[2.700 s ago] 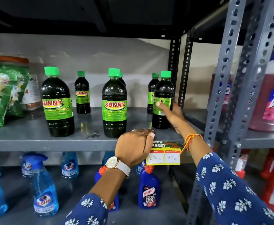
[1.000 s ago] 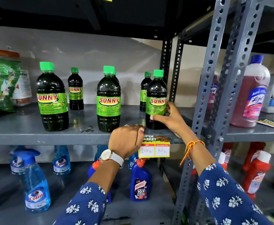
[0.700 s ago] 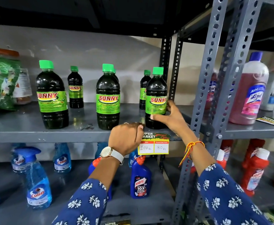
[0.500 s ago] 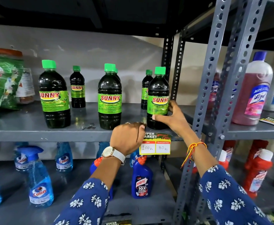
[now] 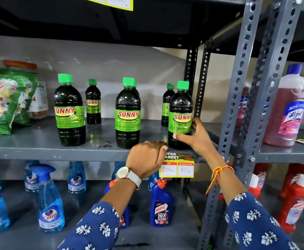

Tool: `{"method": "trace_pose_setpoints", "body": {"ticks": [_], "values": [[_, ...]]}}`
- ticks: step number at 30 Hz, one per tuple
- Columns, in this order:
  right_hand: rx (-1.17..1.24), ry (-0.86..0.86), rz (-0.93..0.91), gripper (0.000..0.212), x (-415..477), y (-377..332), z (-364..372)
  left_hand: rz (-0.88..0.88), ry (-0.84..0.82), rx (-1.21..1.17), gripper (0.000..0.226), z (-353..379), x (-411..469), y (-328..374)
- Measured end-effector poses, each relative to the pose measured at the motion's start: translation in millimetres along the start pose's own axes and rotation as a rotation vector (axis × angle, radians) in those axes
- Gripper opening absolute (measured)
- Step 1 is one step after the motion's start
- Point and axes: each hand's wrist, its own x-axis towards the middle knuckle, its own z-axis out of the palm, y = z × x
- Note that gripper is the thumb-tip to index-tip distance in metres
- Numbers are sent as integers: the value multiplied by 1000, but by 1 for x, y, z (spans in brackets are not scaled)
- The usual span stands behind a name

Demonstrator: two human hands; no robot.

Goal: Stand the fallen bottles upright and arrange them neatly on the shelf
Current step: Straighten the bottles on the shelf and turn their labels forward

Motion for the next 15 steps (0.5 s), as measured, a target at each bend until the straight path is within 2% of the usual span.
{"method": "trace_pose_setpoints", "body": {"ticks": [3,6,9,10,12,14,15], "values": [[-12,10,7,67,0,0,0,19,-45,-7,53,-3,0,-3],[8,0,2,75,1,-1,2,2,-71,0,50,-8,0,1],[38,23,-49,77,-1,-2,1,40,-9,-215,42,-28,-8,2],[75,85,-93,79,-5,-4,0,63,93,-258,40,-39,-15,-4],[175,264,-248,78,-20,-16,1,54,407,-261,37,-58,-29,-26],[279,349,-443,65,-35,-36,17,-105,681,-187,41,-79,-37,-59],[295,325,-488,61,-40,-48,30,-231,767,-142,47,-89,-38,-77]]}}
